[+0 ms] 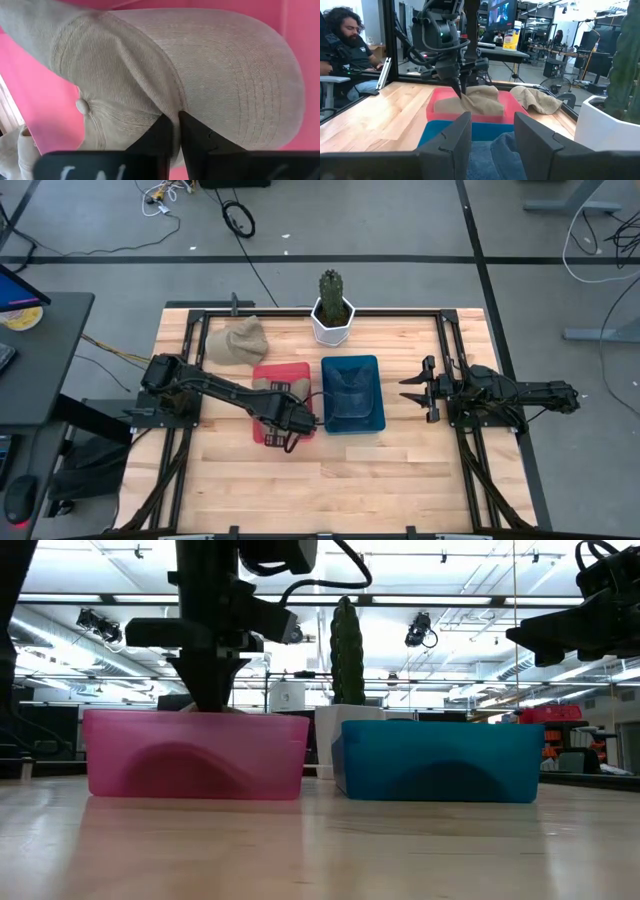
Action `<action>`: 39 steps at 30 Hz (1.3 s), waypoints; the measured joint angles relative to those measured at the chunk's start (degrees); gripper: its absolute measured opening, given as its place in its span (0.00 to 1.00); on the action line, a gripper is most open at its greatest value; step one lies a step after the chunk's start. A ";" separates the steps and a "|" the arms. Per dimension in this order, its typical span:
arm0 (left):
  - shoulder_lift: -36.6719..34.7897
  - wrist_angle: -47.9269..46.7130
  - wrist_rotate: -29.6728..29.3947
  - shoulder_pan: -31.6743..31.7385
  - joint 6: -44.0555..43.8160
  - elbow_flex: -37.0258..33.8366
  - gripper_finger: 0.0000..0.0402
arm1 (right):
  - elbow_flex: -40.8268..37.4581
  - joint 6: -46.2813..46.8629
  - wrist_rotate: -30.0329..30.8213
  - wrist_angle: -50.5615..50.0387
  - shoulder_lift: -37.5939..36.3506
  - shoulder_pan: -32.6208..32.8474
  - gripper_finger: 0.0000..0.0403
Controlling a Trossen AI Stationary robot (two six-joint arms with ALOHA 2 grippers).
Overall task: Pick & Place hat
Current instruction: Put the bottom light brown cup into the red bin, then put the light brown cup into the red bin
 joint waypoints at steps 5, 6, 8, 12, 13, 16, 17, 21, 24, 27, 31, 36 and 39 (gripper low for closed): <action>0.00 -0.82 0.03 0.09 0.02 0.00 0.15 | 0.00 0.02 0.00 0.02 0.00 0.00 0.38; 0.00 -1.41 0.03 0.09 0.05 0.00 0.17 | 0.00 0.01 0.00 0.02 0.00 0.00 0.38; -0.05 -2.21 0.04 0.09 0.00 -0.02 0.21 | 0.00 0.01 0.00 0.00 0.00 0.02 0.38; -0.76 -3.73 0.32 0.04 -0.17 -0.11 0.31 | 0.00 0.01 0.00 0.01 0.00 0.01 0.38; -1.07 -4.02 0.37 0.04 -0.27 -0.08 0.34 | 0.00 0.02 0.00 0.00 0.00 0.02 0.38; -3.21 -4.18 0.38 0.04 -0.27 0.04 0.40 | 0.00 0.00 0.01 0.04 0.00 0.01 0.38; -4.22 -4.05 0.34 0.04 -0.29 0.15 0.41 | 0.00 0.02 0.02 0.02 -0.02 0.00 0.38; -9.05 -4.37 -0.36 0.08 -1.54 0.15 0.45 | 0.00 0.02 0.00 0.00 -0.02 0.02 0.38; -13.72 -5.17 -3.16 0.80 -3.42 0.15 0.45 | 0.00 0.02 0.02 0.00 -0.02 0.02 0.38; -18.67 -6.95 -6.70 2.75 -5.42 0.17 0.45 | 0.00 0.02 0.01 0.02 -0.01 0.02 0.38; -24.26 -8.47 -9.85 7.46 -6.51 0.17 0.44 | 0.00 0.01 0.02 0.02 -0.02 0.02 0.38; -28.77 -8.61 -13.05 13.93 -5.29 0.17 0.44 | 0.00 0.01 0.00 0.02 -0.02 0.02 0.38; -30.36 -9.59 -15.52 18.71 -4.07 0.17 0.44 | 0.00 0.02 0.00 0.02 -0.02 0.02 0.38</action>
